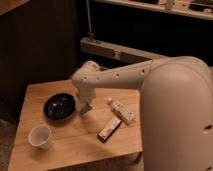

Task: Place the white sponge in the ceramic bowl

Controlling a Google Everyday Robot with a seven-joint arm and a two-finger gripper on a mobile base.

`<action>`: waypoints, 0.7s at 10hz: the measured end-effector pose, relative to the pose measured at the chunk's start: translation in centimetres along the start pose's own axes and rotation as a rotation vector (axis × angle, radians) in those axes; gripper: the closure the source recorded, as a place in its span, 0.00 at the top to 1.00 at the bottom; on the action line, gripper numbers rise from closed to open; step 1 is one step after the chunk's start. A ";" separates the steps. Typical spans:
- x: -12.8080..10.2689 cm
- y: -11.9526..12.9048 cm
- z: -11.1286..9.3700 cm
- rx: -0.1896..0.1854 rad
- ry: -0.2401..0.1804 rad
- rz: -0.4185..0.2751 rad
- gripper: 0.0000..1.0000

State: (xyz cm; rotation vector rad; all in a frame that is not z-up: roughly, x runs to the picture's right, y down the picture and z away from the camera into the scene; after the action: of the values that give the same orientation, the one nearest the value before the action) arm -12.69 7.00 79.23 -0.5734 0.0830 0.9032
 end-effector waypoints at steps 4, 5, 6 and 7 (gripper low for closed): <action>-5.4 4.8 -0.5 -0.012 -0.050 -0.137 0.15; -6.6 6.2 -0.4 -0.018 -0.054 -0.179 0.26; -7.4 7.5 -0.1 -0.029 -0.051 -0.221 0.36; -7.7 8.5 0.2 -0.042 -0.047 -0.250 0.46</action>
State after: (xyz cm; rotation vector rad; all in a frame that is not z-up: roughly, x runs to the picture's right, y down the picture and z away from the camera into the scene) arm -23.98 5.67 78.09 -0.5871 -0.0493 0.6761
